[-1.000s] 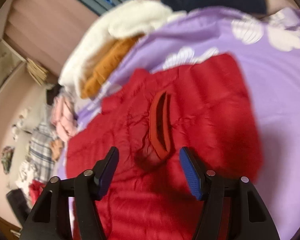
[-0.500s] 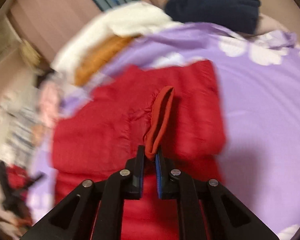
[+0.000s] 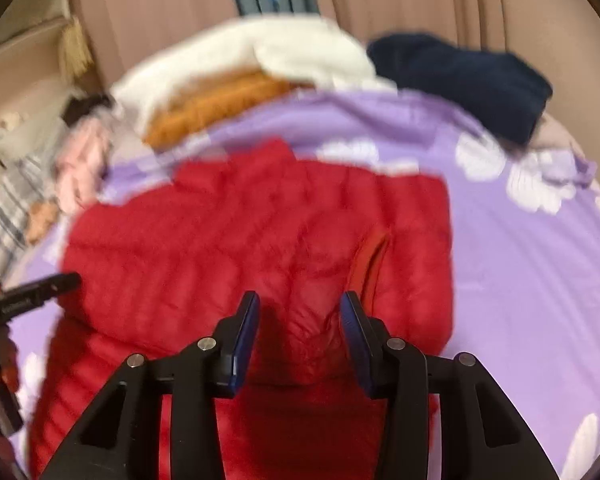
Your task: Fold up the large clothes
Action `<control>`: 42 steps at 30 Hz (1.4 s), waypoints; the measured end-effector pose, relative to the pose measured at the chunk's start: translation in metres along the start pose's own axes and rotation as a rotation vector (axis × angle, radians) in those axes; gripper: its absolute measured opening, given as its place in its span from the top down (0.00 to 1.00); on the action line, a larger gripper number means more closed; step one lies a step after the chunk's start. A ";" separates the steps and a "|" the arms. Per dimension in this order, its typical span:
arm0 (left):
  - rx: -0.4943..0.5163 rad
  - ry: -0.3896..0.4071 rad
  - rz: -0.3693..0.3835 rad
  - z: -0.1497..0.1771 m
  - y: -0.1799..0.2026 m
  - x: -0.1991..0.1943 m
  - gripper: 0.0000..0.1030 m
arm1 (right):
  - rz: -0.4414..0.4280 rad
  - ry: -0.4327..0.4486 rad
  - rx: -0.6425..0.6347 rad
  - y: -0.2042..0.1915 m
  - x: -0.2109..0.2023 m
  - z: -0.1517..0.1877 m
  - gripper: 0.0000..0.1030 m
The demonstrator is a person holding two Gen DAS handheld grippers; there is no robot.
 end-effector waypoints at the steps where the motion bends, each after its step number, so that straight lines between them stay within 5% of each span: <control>1: -0.001 -0.022 0.001 0.003 -0.002 0.008 0.56 | 0.004 -0.030 -0.002 0.000 0.011 0.005 0.56; 8: -0.045 -0.038 0.040 0.006 -0.009 -0.005 0.56 | -0.005 -0.089 0.010 0.005 0.028 0.012 0.56; 13: -0.107 0.007 0.096 0.041 -0.018 -0.055 0.30 | -0.115 -0.056 0.096 0.014 -0.027 0.024 0.51; 15: -0.151 0.008 0.114 0.064 -0.026 -0.069 0.30 | -0.141 -0.043 0.124 0.023 -0.047 0.036 0.43; 21: -0.339 -0.010 0.208 0.132 -0.051 -0.096 0.30 | -0.160 -0.095 0.278 0.069 -0.077 0.089 0.43; 25: -0.449 -0.035 0.333 0.164 -0.044 -0.100 0.30 | -0.207 -0.132 0.366 0.078 -0.082 0.115 0.43; 31: -0.519 -0.041 0.500 0.188 -0.017 -0.118 0.30 | -0.331 -0.206 0.439 0.061 -0.084 0.149 0.43; 42: -0.533 -0.080 0.644 0.233 0.016 -0.150 0.32 | -0.477 -0.268 0.435 0.034 -0.114 0.187 0.43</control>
Point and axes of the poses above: each gripper's, at about its wrist camera, not at the fingertips, and x roughly the way its jaws point, y to its right, z to its underside, the point moved 10 cm from there along x, roughly the way its jaws point, and after that the axes turned 6 degrees about z, right-handed, at the moved point
